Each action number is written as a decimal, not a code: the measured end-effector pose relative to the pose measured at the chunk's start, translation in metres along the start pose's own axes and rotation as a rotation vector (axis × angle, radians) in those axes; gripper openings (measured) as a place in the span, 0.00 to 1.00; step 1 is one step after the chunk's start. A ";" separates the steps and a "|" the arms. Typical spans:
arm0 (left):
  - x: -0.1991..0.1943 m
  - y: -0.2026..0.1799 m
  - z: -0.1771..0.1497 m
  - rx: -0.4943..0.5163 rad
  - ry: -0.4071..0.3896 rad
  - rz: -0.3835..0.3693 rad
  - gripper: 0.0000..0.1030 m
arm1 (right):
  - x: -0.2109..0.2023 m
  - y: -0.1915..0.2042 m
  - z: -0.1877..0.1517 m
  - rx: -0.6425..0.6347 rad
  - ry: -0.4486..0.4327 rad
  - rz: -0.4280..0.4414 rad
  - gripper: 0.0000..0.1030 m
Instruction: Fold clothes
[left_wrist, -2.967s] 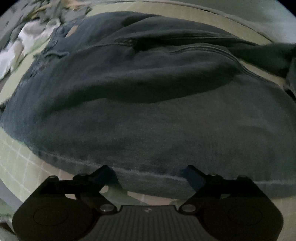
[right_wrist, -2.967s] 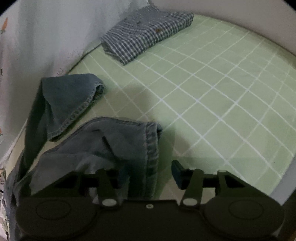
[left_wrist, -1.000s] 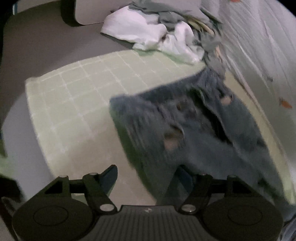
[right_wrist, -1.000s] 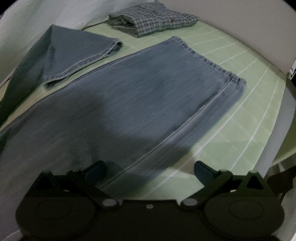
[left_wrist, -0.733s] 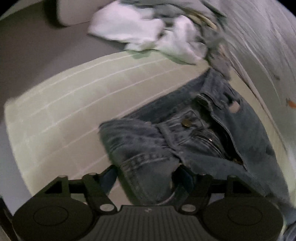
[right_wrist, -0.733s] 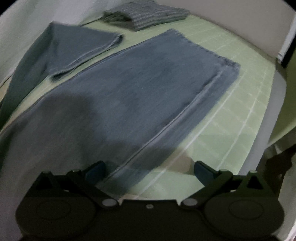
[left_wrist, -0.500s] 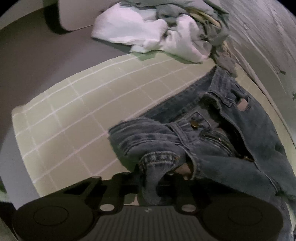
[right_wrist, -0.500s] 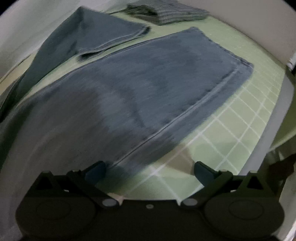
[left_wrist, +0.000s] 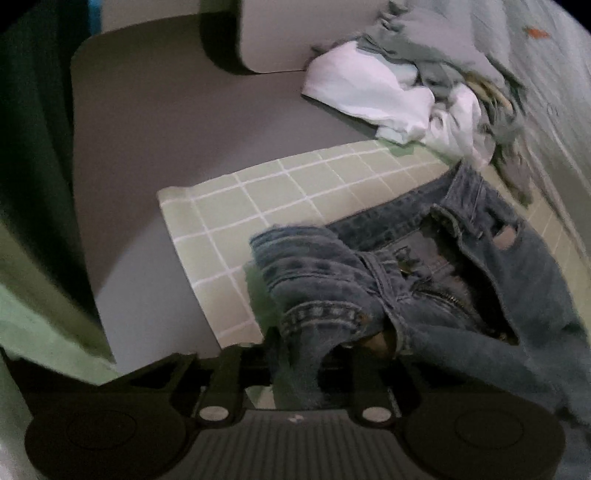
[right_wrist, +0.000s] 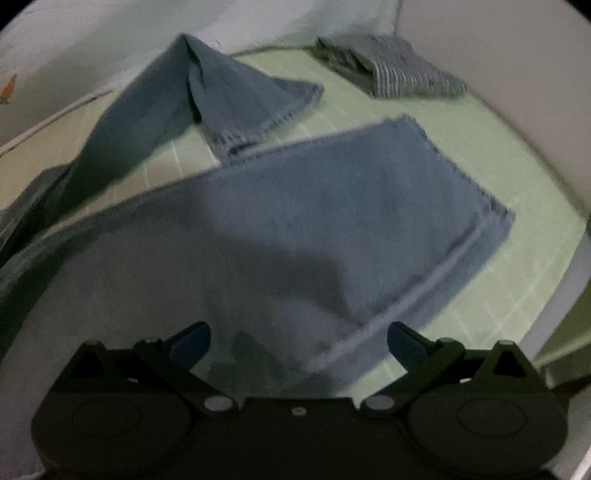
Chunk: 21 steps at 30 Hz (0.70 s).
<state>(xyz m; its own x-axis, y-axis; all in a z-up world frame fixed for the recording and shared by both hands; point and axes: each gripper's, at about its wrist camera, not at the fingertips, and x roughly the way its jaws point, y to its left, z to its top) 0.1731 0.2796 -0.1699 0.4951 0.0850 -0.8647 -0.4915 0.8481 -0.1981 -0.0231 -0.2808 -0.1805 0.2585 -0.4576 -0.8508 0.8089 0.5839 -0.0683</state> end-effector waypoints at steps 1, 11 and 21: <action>-0.005 -0.002 0.001 -0.012 -0.008 -0.010 0.28 | 0.000 0.001 0.004 -0.011 -0.012 0.002 1.00; -0.054 -0.074 0.024 0.038 -0.212 -0.064 0.78 | 0.003 0.003 0.041 -0.128 -0.094 0.010 1.00; -0.017 -0.165 0.002 0.154 -0.088 -0.105 0.83 | 0.036 0.006 0.106 -0.162 -0.115 0.070 0.99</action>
<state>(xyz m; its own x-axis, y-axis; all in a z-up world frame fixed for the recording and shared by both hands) 0.2470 0.1392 -0.1220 0.6019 0.0317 -0.7980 -0.3220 0.9240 -0.2062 0.0473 -0.3651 -0.1561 0.3773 -0.4803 -0.7918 0.6938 0.7129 -0.1018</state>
